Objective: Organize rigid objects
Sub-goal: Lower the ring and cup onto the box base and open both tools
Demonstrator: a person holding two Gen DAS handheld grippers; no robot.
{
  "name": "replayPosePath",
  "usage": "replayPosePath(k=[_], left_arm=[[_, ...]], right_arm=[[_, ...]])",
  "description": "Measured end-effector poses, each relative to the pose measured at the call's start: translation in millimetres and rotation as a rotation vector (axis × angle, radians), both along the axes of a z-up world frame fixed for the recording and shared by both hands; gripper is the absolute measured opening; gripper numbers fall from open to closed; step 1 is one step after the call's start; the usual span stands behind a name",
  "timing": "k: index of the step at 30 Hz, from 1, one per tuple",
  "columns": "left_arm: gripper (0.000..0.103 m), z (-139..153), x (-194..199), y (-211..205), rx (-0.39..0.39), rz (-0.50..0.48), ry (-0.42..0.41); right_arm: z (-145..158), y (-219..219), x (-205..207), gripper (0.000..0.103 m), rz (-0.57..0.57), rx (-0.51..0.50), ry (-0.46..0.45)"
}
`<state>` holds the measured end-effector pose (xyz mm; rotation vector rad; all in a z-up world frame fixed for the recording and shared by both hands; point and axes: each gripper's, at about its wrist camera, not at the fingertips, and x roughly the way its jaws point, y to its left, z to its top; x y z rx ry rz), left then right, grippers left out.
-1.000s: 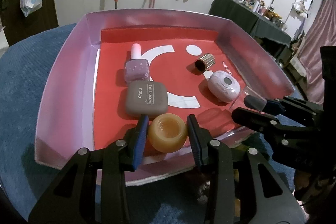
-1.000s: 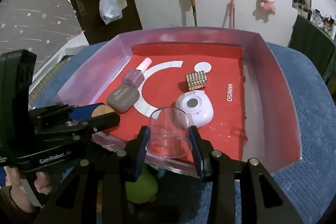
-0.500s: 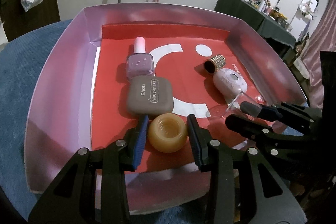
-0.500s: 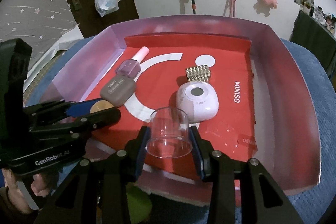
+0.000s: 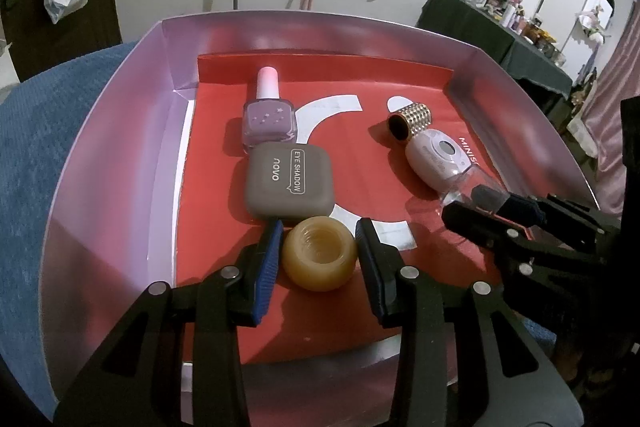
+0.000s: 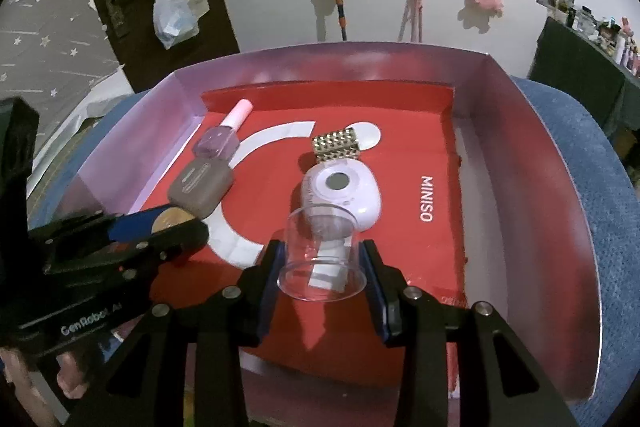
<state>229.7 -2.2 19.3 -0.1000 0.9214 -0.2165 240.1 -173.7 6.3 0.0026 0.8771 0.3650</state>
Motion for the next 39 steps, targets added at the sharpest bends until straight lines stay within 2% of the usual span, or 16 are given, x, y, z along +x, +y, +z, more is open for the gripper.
replayPosePath(k=[14,37,39], left_arm=[[0.036,-0.7,2.1,0.8,0.008,0.003,-0.001],[0.037,-0.6,2.0,-0.1,0.000,0.010,0.007],[0.042,0.1,0.5,-1.7,0.024,0.015,0.002]], right_arm=[[-1.0,4.9,3.3,0.042,-0.009,-0.036,0.004],[-0.5,6.1,5.2,0.042,-0.011,-0.023,0.006],[-0.5,5.9,5.2,0.042,-0.010,-0.023,0.006]])
